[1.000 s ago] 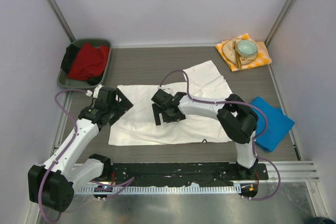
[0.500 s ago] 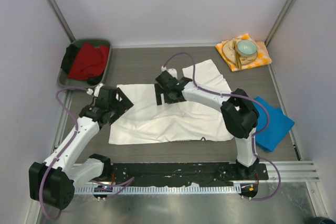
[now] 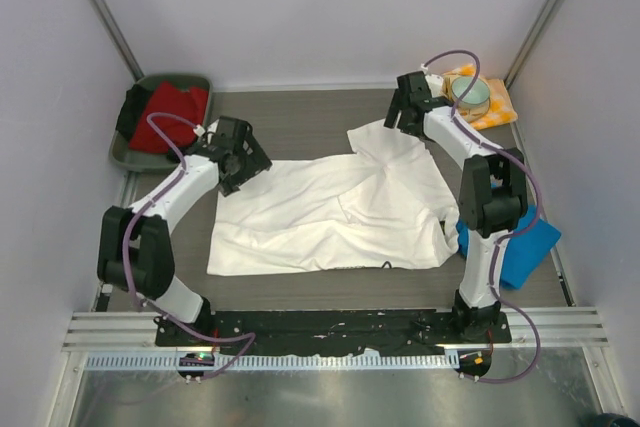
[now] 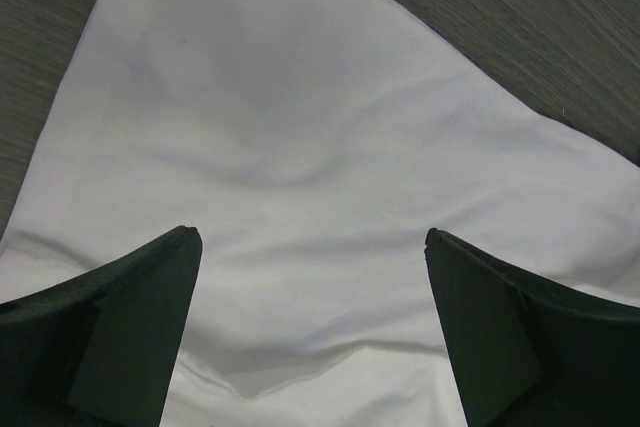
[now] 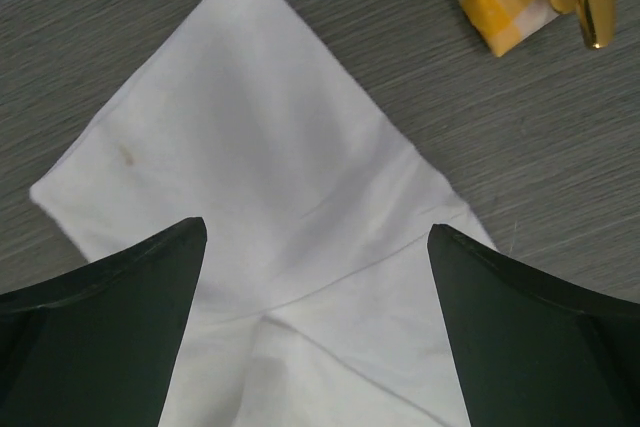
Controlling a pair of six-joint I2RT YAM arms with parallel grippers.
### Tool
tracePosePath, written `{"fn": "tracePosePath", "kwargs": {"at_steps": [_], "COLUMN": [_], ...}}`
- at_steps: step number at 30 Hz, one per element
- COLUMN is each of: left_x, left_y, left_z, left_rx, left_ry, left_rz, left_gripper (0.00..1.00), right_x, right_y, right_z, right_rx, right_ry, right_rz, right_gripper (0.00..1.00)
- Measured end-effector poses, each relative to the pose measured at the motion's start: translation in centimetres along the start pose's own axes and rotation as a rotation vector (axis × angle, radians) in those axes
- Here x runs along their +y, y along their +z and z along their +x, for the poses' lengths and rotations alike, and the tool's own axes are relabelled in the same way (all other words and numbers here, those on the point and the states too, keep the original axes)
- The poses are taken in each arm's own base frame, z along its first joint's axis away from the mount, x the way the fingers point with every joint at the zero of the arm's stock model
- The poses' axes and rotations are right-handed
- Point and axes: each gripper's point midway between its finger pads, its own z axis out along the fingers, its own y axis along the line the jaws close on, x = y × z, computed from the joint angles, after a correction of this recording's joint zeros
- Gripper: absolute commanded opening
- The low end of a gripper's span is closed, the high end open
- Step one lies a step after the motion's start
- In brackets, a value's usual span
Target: Fold and stack the t-shirts
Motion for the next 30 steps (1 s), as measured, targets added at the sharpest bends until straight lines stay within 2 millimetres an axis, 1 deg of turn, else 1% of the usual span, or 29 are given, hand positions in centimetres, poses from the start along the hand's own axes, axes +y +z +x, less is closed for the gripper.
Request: {"fn": "tracePosePath", "kwargs": {"at_steps": [2,4,8,10,12,17,19,23,26,28,30], "left_x": [-0.7,-1.6,-3.3,-3.6,-3.6,-2.3,-1.3,0.9,2.2,2.9,3.6], "left_y": [1.1,2.1,4.2,5.3,6.4,8.6,9.0,9.1,9.3,9.6,9.9], "left_z": [-0.8,-1.7,-3.6,-4.2,-4.6,-5.6,-6.1,-7.5,-8.7,-9.1,-9.2], "left_rx": [-0.001,-0.006,-0.019,-0.025,-0.026,-0.016,-0.016,-0.023,-0.027,-0.031,-0.029], "left_ry": [0.011,0.014,0.021,0.022,0.022,0.002,-0.011,-0.046,-0.073,-0.085,-0.092], "left_rz": [-0.013,-0.019,-0.024,-0.038,-0.058,-0.121,-0.151,-0.207,-0.238,-0.255,-0.273], "left_gripper": [1.00,1.00,1.00,1.00,1.00,1.00,1.00,1.00,1.00,0.99,0.96], "right_x": [-1.6,-2.3,-1.9,-1.5,-1.2,-0.7,-0.6,-0.4,-0.3,-0.3,-0.3], "right_y": [1.9,3.4,5.5,6.3,6.9,8.4,9.0,10.7,11.7,12.1,12.3], "right_z": [0.0,0.2,0.0,-0.3,-0.8,-2.1,-2.7,-3.6,-3.7,-3.6,-3.4], "right_rx": [0.015,0.037,0.049,0.050,0.045,0.017,0.008,-0.002,0.007,0.015,0.025], "right_ry": [0.012,0.014,0.018,0.022,0.027,0.046,0.054,0.076,0.091,0.098,0.105], "right_rz": [0.034,0.048,0.035,0.022,0.014,0.004,-0.002,-0.021,-0.043,-0.052,-0.060], "right_gripper": [1.00,1.00,0.99,1.00,1.00,0.99,0.99,0.99,0.98,0.98,0.98]}}
